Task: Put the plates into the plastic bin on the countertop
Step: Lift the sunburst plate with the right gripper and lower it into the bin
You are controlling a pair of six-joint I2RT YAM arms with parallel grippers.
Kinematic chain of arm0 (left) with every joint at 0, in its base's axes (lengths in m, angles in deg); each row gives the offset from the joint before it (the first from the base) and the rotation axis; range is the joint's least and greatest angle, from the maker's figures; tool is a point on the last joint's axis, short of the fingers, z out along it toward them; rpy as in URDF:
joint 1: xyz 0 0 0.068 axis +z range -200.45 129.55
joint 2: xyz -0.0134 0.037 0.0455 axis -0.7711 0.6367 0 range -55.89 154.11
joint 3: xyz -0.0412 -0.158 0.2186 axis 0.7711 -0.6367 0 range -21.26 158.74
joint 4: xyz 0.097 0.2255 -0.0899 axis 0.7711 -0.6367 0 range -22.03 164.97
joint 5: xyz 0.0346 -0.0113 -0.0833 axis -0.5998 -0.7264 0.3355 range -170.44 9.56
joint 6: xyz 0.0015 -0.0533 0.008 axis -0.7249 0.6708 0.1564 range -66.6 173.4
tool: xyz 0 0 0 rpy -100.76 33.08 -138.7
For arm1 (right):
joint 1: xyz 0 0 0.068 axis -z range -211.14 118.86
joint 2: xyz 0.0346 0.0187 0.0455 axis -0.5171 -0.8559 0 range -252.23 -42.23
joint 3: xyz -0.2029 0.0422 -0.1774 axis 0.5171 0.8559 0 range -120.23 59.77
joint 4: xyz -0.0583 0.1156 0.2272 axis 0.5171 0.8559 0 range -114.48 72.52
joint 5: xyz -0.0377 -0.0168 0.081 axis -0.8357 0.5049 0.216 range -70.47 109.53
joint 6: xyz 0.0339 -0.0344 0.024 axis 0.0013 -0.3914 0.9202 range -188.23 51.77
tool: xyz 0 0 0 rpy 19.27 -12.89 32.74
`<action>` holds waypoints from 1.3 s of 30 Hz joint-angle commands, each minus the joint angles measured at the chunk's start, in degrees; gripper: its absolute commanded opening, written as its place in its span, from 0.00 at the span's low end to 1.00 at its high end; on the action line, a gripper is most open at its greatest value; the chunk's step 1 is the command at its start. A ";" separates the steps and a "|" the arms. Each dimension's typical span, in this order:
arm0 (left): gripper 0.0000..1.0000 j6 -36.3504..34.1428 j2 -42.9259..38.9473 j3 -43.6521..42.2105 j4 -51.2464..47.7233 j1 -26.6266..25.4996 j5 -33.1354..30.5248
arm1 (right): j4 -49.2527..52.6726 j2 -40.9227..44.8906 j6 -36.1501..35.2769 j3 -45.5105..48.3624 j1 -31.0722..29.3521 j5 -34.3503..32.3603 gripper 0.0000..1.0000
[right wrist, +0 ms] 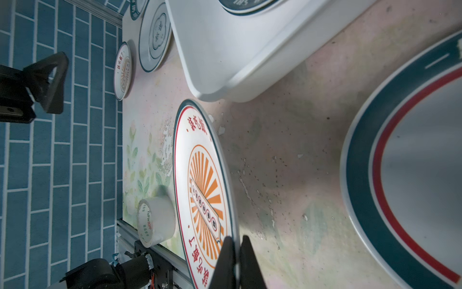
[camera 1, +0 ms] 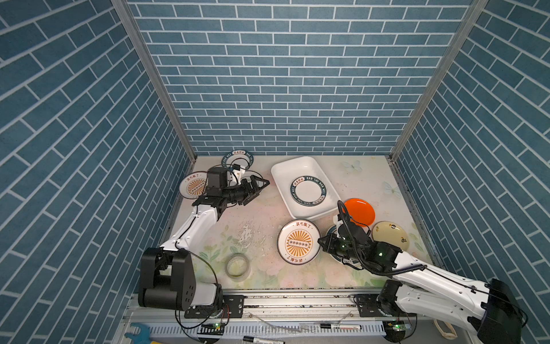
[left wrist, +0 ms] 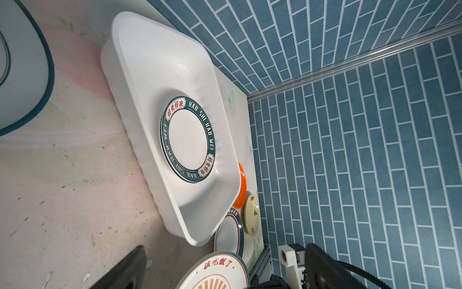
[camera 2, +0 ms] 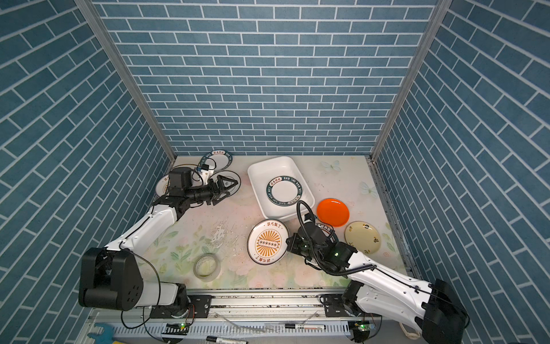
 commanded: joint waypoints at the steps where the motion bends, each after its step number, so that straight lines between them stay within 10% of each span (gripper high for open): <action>1: 1.00 -0.01 -0.16 1.09 2.13 0.29 1.73 | -2.10 0.46 -1.10 -3.81 -0.33 -3.70 0.00; 8: 1.00 -0.34 -1.96 0.61 2.55 0.88 0.88 | -9.02 -8.91 -3.41 -11.75 2.34 -11.53 0.00; 24: 1.00 0.71 -1.32 -0.27 4.33 1.32 1.18 | -24.64 -34.01 -4.00 -23.64 23.30 -0.72 0.00; 39: 0.99 2.50 0.63 -0.97 7.12 1.34 2.60 | -23.73 -48.03 -0.96 -31.79 26.74 -0.37 0.00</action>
